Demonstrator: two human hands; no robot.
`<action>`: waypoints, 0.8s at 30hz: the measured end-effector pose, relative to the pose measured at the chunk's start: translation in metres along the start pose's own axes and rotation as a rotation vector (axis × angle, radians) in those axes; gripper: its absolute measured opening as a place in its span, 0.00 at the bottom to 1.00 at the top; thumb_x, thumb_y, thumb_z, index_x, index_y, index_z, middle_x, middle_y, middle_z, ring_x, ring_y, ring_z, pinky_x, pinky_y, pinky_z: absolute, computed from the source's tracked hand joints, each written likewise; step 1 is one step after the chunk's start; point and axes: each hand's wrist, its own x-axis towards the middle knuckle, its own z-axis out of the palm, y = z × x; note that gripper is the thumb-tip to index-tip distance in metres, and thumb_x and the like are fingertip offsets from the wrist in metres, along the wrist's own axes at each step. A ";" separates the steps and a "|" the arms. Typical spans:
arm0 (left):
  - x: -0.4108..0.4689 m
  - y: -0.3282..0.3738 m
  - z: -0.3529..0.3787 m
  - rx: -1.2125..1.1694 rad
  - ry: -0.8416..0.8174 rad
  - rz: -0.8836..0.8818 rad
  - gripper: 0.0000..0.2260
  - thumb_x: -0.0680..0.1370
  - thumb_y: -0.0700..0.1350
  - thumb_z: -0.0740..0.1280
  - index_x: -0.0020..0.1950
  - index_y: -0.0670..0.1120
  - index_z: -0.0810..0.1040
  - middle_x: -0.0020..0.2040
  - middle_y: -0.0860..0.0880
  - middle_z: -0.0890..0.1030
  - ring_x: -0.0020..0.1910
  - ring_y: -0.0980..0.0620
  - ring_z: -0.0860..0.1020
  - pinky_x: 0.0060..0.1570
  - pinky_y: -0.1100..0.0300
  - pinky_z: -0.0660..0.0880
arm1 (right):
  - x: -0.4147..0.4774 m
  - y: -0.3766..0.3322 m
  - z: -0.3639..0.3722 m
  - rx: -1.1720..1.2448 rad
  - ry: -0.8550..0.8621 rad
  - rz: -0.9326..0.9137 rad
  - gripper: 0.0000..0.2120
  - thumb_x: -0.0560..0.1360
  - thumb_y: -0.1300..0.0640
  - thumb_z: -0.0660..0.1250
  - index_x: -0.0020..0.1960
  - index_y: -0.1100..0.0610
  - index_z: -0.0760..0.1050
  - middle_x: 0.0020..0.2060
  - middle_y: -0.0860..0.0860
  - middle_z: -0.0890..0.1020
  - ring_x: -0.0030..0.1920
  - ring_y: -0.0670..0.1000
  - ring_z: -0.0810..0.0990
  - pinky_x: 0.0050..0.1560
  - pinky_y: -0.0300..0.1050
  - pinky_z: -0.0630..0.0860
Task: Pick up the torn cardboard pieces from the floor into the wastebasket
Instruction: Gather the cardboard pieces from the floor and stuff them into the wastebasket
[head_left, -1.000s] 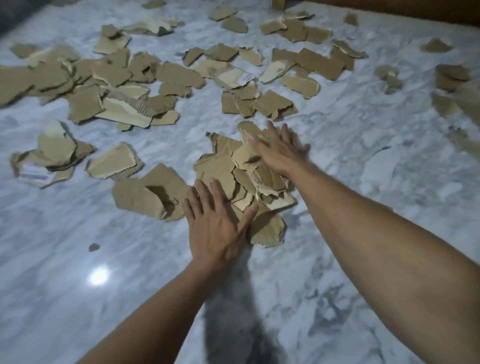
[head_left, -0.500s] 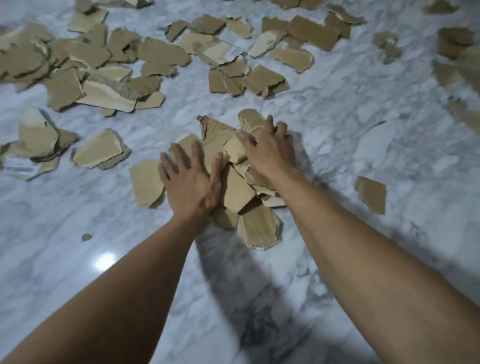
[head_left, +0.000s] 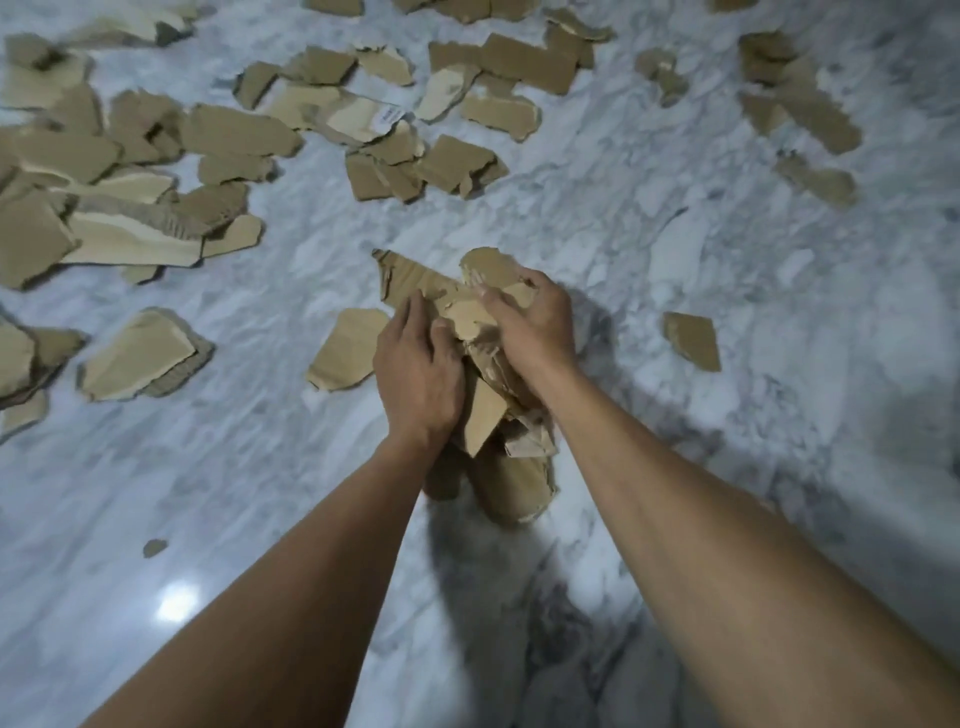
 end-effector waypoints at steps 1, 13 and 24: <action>-0.002 0.011 0.006 -0.141 -0.008 -0.061 0.17 0.82 0.49 0.56 0.62 0.42 0.78 0.61 0.44 0.81 0.60 0.49 0.76 0.59 0.52 0.71 | 0.000 0.000 -0.006 0.046 0.062 0.023 0.26 0.73 0.48 0.76 0.68 0.56 0.76 0.64 0.51 0.79 0.53 0.39 0.80 0.51 0.33 0.78; -0.039 0.158 0.070 -0.784 -0.295 -0.323 0.26 0.73 0.43 0.70 0.71 0.53 0.73 0.56 0.46 0.84 0.48 0.51 0.85 0.53 0.51 0.81 | -0.016 -0.018 -0.165 0.360 0.362 0.026 0.21 0.71 0.56 0.78 0.62 0.58 0.79 0.41 0.42 0.82 0.40 0.37 0.83 0.40 0.33 0.79; -0.112 0.363 0.173 -0.830 -0.635 -0.161 0.26 0.74 0.47 0.69 0.71 0.42 0.74 0.56 0.41 0.85 0.50 0.44 0.84 0.44 0.53 0.79 | -0.046 -0.056 -0.418 0.333 0.670 -0.115 0.14 0.70 0.51 0.77 0.54 0.50 0.80 0.49 0.51 0.86 0.49 0.51 0.85 0.55 0.53 0.82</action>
